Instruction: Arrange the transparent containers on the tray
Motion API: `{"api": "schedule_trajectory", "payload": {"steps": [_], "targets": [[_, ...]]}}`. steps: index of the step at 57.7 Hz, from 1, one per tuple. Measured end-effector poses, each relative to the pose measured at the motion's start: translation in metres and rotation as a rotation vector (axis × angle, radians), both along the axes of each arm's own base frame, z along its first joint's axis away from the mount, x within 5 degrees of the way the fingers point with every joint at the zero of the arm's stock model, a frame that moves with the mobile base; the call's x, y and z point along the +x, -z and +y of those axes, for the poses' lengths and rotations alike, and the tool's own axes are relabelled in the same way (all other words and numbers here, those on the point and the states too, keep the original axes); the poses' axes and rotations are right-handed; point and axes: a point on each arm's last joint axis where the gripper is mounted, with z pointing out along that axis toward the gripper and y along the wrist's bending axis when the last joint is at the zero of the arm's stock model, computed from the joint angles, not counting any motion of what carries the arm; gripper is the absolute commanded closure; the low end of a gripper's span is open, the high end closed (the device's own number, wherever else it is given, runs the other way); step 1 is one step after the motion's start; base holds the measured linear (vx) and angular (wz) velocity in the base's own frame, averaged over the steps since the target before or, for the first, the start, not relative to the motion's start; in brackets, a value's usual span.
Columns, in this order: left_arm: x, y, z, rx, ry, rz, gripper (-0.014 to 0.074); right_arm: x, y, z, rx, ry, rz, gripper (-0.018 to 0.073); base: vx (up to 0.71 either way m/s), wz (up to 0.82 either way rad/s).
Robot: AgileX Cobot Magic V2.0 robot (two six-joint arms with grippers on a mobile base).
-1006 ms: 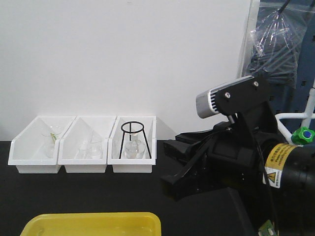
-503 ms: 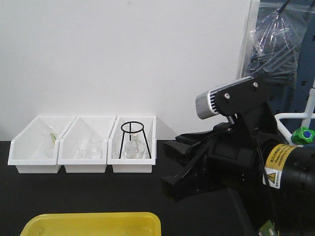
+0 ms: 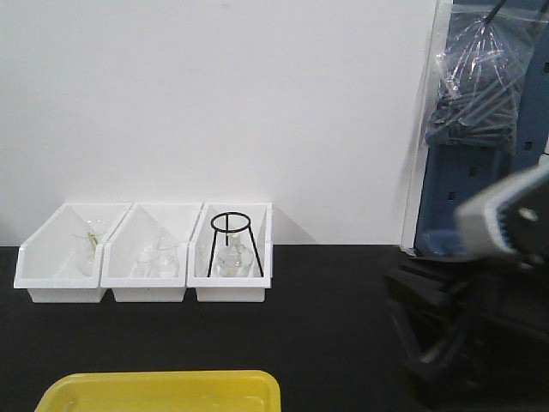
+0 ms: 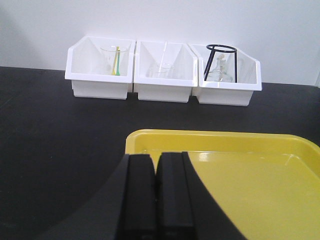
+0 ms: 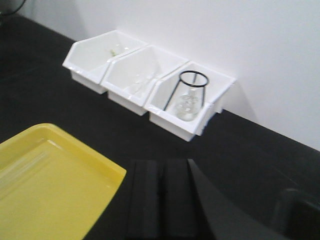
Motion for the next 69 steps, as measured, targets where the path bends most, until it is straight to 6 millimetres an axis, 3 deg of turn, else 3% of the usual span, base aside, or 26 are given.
{"api": "schedule_trajectory", "payload": {"steps": [7, 14, 22, 30, 35, 69], "targets": [[0.000, 0.000, 0.000, -0.001, 0.000, 0.000, 0.0603, -0.023, 0.043, -0.045, 0.083, 0.148, -0.036, 0.0573, 0.00, 0.00], [0.000, 0.000, 0.000, -0.001, 0.000, -0.001, 0.0603, -0.060, 0.085, -0.079, 0.134, 0.292, -0.146, 0.0572, 0.00, 0.00], [0.000, 0.000, 0.000, -0.001, 0.000, -0.001, 0.0603, -0.090, 0.134, -0.096, 0.138, 0.417, -0.191, 0.0572, 0.00, 0.00], [0.000, 0.000, 0.000, -0.001, 0.000, -0.003, 0.0603, -0.106, 0.175, -0.101, 0.145, 0.457, -0.215, 0.0572, 0.00, 0.00], [0.000, 0.000, 0.000, -0.001, 0.000, -0.003, 0.0603, -0.111, 0.183, -0.101, 0.150, 0.461, -0.232, 0.0572, 0.00, 0.00], [0.000, 0.000, 0.000, -0.001, 0.000, -0.005, 0.0603, -0.112, 0.185, -0.102, 0.147, 0.466, -0.222, 0.0572, 0.00, 0.00]]}}
